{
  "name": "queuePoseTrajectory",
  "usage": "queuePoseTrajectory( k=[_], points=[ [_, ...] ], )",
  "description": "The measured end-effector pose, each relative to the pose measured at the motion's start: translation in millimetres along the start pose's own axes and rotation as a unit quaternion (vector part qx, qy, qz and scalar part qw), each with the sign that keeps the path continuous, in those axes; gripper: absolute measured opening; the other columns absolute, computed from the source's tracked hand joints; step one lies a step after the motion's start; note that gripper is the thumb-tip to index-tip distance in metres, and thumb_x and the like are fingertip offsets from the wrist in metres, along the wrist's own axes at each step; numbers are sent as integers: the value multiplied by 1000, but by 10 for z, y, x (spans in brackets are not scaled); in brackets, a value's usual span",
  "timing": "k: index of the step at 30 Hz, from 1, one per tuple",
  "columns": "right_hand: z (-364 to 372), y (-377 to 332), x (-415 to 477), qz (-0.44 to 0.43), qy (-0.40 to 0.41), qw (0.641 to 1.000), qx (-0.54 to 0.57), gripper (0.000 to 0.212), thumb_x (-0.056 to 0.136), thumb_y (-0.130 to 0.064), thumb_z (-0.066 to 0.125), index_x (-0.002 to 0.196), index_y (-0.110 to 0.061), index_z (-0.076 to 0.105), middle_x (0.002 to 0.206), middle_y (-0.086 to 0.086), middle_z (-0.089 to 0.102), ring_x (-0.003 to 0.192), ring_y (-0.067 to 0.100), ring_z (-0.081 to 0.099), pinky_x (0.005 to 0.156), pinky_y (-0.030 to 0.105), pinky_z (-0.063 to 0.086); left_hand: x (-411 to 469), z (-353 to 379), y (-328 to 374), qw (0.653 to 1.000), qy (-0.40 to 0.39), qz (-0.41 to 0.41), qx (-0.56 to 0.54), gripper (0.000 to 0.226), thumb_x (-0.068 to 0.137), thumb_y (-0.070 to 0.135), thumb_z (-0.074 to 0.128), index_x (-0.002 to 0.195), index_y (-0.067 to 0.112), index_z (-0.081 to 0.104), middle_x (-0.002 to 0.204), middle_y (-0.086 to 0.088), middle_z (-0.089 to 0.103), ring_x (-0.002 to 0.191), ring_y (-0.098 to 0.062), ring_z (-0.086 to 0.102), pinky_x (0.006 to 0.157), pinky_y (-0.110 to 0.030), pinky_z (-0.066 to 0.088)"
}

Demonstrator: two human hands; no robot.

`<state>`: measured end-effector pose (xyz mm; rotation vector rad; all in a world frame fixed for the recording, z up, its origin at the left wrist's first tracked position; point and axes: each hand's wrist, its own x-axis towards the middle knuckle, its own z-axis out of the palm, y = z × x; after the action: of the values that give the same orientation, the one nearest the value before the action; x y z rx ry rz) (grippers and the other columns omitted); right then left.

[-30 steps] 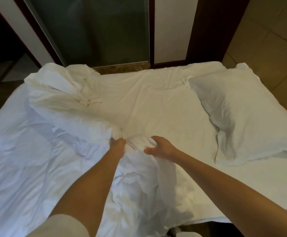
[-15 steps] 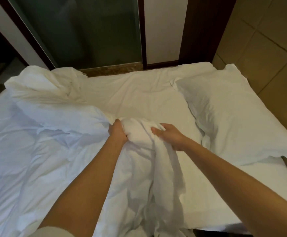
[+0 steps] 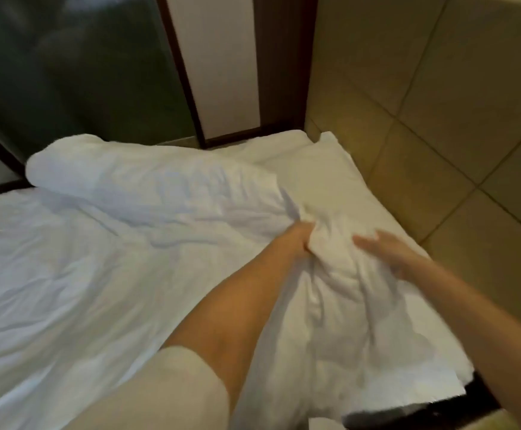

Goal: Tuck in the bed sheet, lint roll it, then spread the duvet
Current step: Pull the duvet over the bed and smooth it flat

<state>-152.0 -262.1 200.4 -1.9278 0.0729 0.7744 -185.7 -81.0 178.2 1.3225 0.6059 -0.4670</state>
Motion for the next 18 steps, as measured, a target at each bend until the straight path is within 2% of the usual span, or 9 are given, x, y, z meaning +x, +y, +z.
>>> queuePoseTrajectory(
  k=[2,3,5,7,10,12,14,16,18],
  points=[
    [211,409,81,30,-36,999,19,54,91,-20,61,138,-1,42,134,14,51,113,28,54,97,37,44,35,77,-194,990,30,-138,-28,26,98,23,46,79,6,47,74,-12,56,62,-17,63,69,-27,49],
    [347,559,113,29,-58,998,20,47,92,-14,59,134,2,47,126,16,57,104,26,58,92,36,47,85,66,-334,983,44,-173,-33,32,94,36,52,78,9,46,80,-11,51,78,-21,63,79,-35,47],
    [584,680,141,5,-120,993,-1,37,92,-10,57,128,-1,54,115,11,62,94,20,62,82,27,51,156,81,-379,972,56,-228,-27,56,78,59,64,100,10,50,105,-11,52,118,-33,48,93,-51,38],
    [775,631,124,-26,-187,981,-48,33,91,-18,59,124,-11,57,113,-2,62,99,11,60,84,22,50,324,23,-518,970,100,-222,23,101,65,59,74,141,13,27,140,-14,39,132,-36,36,101,-51,35],
    [776,565,80,-51,-255,961,-88,42,90,-27,62,129,-28,46,99,-15,55,93,1,53,81,16,42,392,-108,-813,962,214,-164,47,64,89,19,57,143,2,28,130,-18,50,118,-32,51,92,-37,43],
    [676,717,141,-51,-247,956,-147,79,84,-41,66,147,-34,18,127,-3,48,116,14,48,98,27,38,399,-289,-908,960,233,-155,-21,43,88,9,52,130,-2,47,93,-14,58,85,-28,58,67,-30,48],
    [610,1024,162,-32,-215,920,-325,111,75,-58,68,147,-37,-13,157,3,12,142,29,18,114,46,15,421,-489,-910,967,202,-134,-76,43,89,12,55,129,-3,51,83,-11,58,71,-24,57,52,-25,48],
    [649,1364,110,29,-194,888,-416,122,69,-65,68,145,-33,-22,158,4,-3,145,33,2,113,52,0,436,-680,-868,971,174,-124,-110,46,90,18,59,131,-1,51,84,-11,61,73,-24,59,56,-27,53],
    [770,1544,-6,42,-188,908,-373,111,72,-59,70,149,-28,-4,155,6,20,142,28,19,114,48,7,367,-795,-794,972,162,-116,-124,44,90,19,60,130,2,53,86,-11,63,76,-25,60,70,-33,53]
  ],
)
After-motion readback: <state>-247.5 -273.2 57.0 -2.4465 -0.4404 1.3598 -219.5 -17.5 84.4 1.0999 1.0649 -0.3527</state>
